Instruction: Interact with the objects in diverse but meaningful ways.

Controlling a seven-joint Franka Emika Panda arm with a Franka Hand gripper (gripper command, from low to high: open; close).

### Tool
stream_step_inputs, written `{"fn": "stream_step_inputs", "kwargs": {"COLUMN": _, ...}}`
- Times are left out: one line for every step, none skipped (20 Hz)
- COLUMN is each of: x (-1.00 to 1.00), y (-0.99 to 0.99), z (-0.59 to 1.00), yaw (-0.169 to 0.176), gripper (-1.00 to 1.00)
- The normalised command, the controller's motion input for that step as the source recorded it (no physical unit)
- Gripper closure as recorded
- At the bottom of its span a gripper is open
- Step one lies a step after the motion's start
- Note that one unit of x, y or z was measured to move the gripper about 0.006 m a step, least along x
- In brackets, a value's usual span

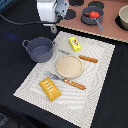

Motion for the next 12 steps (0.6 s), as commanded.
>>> {"fn": "stream_step_inputs", "kwargs": {"x": 0.0, "y": 0.0, "z": 0.0, "yaw": 0.0, "gripper": -1.0}}
{"fn": "stream_step_inputs", "kwargs": {"x": 0.0, "y": 0.0, "z": 0.0, "yaw": 0.0, "gripper": -1.0}}
{"fn": "stream_step_inputs", "kwargs": {"x": 0.0, "y": 0.0, "z": 0.0, "yaw": 0.0, "gripper": -1.0}}
{"fn": "stream_step_inputs", "kwargs": {"x": 0.0, "y": 0.0, "z": 0.0, "yaw": 0.0, "gripper": -1.0}}
{"fn": "stream_step_inputs", "kwargs": {"x": 0.0, "y": 0.0, "z": 0.0, "yaw": 0.0, "gripper": -1.0}}
{"fn": "stream_step_inputs", "kwargs": {"x": 0.0, "y": 0.0, "z": 0.0, "yaw": 0.0, "gripper": -1.0}}
{"fn": "stream_step_inputs", "kwargs": {"x": 0.0, "y": 0.0, "z": 0.0, "yaw": 0.0, "gripper": -1.0}}
{"fn": "stream_step_inputs", "kwargs": {"x": 0.0, "y": 0.0, "z": 0.0, "yaw": 0.0, "gripper": -1.0}}
{"fn": "stream_step_inputs", "kwargs": {"x": 0.0, "y": 0.0, "z": 0.0, "yaw": 0.0, "gripper": -1.0}}
{"fn": "stream_step_inputs", "kwargs": {"x": 0.0, "y": 0.0, "z": 0.0, "yaw": 0.0, "gripper": -1.0}}
{"fn": "stream_step_inputs", "kwargs": {"x": 0.0, "y": 0.0, "z": 0.0, "yaw": 0.0, "gripper": -1.0}}
{"fn": "stream_step_inputs", "kwargs": {"x": 0.0, "y": 0.0, "z": 0.0, "yaw": 0.0, "gripper": -1.0}}
